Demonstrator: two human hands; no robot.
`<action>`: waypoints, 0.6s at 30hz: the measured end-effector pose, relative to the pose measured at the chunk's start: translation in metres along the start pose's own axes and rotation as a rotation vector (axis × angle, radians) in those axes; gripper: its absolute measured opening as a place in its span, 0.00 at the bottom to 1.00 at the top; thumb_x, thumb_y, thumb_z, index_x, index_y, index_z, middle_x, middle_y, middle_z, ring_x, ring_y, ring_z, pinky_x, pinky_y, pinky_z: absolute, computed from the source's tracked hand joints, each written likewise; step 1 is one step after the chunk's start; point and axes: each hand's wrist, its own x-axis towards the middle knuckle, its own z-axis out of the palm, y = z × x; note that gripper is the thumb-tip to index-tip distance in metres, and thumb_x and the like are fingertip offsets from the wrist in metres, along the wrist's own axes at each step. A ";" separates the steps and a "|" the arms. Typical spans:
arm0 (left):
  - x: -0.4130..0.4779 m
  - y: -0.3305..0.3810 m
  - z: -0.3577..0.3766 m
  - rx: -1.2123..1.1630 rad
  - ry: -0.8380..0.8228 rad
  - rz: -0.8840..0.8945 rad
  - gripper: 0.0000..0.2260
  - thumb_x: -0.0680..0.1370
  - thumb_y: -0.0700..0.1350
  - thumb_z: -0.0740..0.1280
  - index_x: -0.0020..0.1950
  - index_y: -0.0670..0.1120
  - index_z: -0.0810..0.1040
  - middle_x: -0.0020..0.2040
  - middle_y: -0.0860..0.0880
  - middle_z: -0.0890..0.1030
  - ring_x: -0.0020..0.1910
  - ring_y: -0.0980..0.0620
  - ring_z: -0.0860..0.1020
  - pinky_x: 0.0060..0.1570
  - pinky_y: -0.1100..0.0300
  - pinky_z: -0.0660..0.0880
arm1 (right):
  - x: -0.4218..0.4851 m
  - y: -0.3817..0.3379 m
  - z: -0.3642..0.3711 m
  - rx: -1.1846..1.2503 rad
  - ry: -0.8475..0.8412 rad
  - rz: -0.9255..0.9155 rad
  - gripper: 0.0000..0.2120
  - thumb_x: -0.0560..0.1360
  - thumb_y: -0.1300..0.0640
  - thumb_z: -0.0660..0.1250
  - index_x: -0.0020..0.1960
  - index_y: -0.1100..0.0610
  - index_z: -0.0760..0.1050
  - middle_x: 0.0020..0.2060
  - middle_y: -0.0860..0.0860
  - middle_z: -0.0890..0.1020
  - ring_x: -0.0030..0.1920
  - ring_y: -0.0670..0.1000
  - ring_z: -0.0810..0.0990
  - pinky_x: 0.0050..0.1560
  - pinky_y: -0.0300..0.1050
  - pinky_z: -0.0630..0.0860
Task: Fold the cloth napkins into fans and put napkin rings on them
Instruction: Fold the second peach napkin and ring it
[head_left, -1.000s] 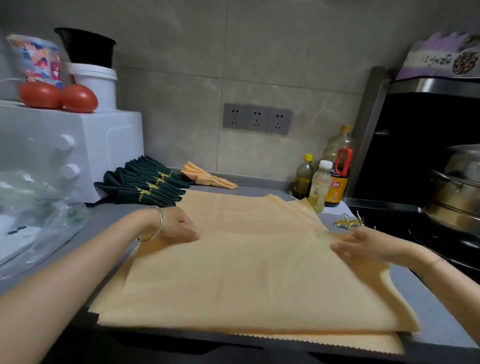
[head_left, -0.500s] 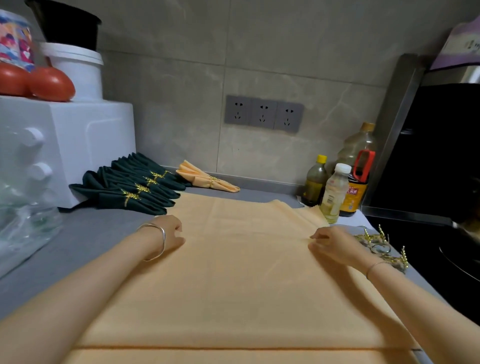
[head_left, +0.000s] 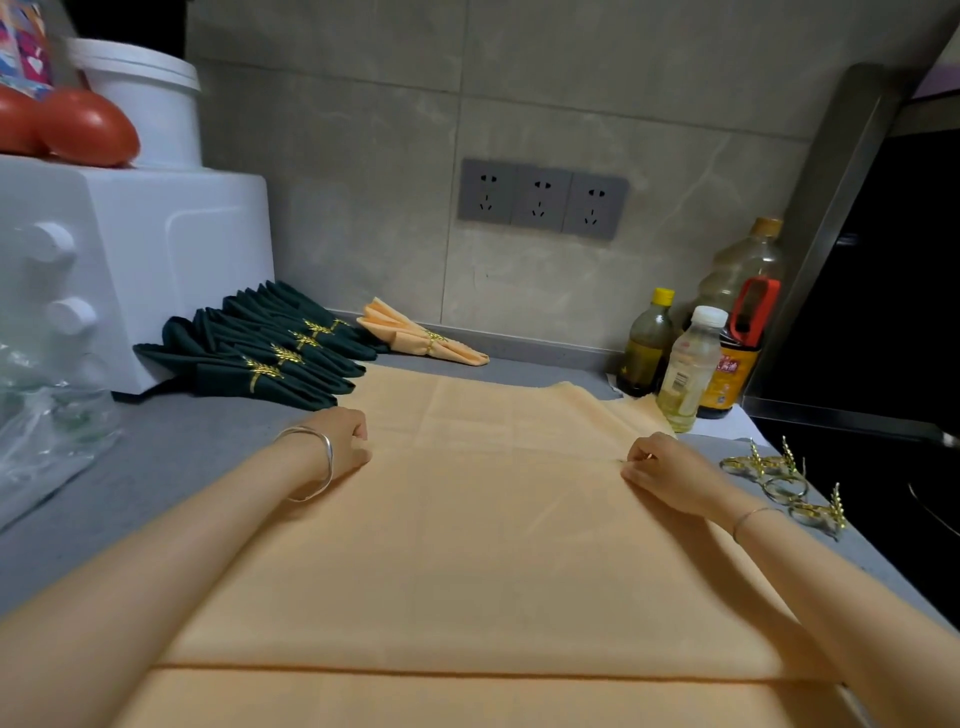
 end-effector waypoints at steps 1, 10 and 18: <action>0.000 0.000 0.000 0.006 -0.013 0.008 0.08 0.76 0.45 0.62 0.38 0.51 0.68 0.43 0.51 0.74 0.43 0.50 0.72 0.41 0.59 0.67 | 0.001 0.001 0.000 -0.015 -0.021 -0.006 0.06 0.78 0.50 0.63 0.51 0.52 0.73 0.51 0.49 0.75 0.50 0.49 0.73 0.50 0.42 0.70; 0.013 0.031 0.006 0.121 0.006 0.068 0.04 0.79 0.46 0.56 0.45 0.52 0.67 0.43 0.53 0.73 0.49 0.50 0.68 0.51 0.58 0.63 | -0.008 0.028 -0.018 -0.041 -0.133 0.045 0.05 0.78 0.51 0.64 0.46 0.51 0.75 0.45 0.46 0.78 0.46 0.47 0.76 0.45 0.37 0.71; 0.020 0.032 0.008 0.211 -0.002 0.055 0.04 0.81 0.51 0.56 0.51 0.54 0.68 0.55 0.49 0.73 0.59 0.48 0.69 0.60 0.54 0.63 | -0.014 0.039 -0.016 0.020 -0.090 0.030 0.09 0.78 0.48 0.63 0.41 0.50 0.73 0.37 0.47 0.76 0.39 0.45 0.73 0.38 0.37 0.66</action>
